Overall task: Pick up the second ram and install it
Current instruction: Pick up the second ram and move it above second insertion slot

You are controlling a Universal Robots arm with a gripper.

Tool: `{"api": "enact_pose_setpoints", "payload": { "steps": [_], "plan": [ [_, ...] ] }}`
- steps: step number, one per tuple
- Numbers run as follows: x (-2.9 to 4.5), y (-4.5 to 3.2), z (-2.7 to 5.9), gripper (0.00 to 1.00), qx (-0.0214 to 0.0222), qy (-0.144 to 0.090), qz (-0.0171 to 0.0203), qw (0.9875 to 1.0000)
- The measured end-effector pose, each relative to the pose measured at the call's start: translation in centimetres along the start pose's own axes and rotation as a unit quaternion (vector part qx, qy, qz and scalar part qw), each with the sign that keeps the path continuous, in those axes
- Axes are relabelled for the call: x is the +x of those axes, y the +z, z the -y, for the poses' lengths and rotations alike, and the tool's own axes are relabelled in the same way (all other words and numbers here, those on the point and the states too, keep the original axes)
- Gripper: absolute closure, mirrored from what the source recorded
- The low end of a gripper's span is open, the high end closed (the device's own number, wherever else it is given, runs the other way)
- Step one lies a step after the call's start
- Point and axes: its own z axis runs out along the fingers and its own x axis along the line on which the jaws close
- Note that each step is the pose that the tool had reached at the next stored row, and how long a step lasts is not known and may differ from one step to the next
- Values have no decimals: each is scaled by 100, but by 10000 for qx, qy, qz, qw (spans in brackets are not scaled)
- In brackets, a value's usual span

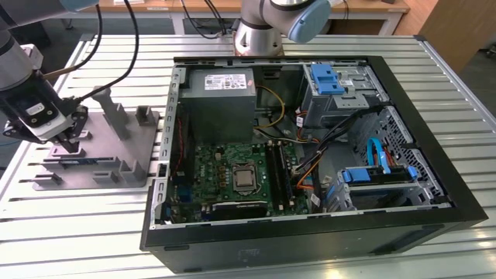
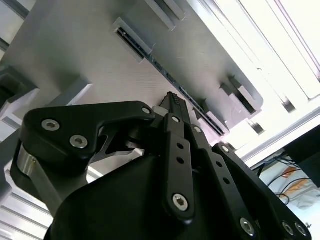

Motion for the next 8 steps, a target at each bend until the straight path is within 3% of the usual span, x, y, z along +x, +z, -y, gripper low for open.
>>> {"api": "enact_pose_setpoints", "payload": {
  "steps": [8],
  "plan": [
    [0,0,0,90,-9,-348,1,9994]
  ]
}}
